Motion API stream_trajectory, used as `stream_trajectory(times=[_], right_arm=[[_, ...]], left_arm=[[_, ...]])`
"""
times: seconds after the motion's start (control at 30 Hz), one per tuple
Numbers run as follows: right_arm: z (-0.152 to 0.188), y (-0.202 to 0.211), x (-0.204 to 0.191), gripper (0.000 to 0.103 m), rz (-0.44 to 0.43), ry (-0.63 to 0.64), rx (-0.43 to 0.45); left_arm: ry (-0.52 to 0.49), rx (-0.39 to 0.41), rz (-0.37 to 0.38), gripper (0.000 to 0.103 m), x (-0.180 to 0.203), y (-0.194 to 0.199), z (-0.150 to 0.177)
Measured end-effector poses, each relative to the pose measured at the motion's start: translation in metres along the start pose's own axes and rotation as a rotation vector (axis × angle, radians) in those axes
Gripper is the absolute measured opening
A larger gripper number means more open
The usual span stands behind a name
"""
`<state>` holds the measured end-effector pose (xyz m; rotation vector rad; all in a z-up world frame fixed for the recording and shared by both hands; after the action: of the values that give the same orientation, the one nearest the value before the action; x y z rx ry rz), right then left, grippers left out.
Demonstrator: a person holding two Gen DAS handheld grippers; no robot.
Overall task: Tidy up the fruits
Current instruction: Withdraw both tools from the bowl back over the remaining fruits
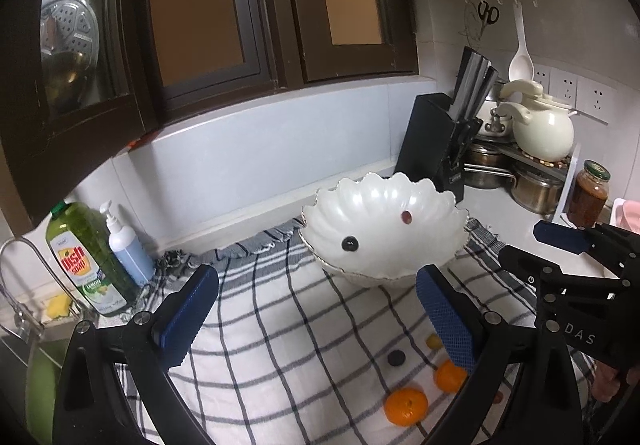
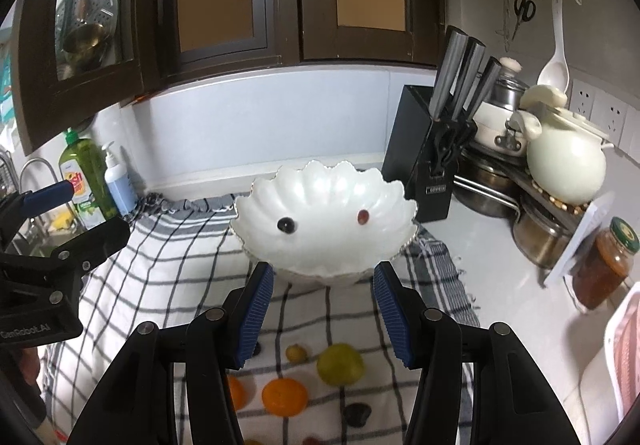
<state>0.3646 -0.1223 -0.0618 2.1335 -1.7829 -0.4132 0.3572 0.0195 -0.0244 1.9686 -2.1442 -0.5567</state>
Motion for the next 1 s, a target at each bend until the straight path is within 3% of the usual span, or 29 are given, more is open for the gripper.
stream_trajectory(times=[0.43, 1.0], right_arm=[[0.020, 0.027, 0.005, 0.053, 0.063, 0.008, -0.002], [0.066, 0.044, -0.016, 0.053, 0.086, 0.029, -0.059]], left_arm=[[0.022, -0.039, 0.100, 0.099, 0.012, 0.012, 0.027], [-0.053, -0.097, 0.204, 0.094, 0.027, 0.014, 0.071]])
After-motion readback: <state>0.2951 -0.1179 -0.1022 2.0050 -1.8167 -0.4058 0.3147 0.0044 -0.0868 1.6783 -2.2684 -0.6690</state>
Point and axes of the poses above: each gripper's, at about its wrist camera, not at the fingertips, and y roughly against the way its jaws point, x to its right, z to its underside, the point moved 9 cm from there along -y, roughly the way its jaws point, and after that the axes turned 9 degrees about x, right-handed, at the moved point
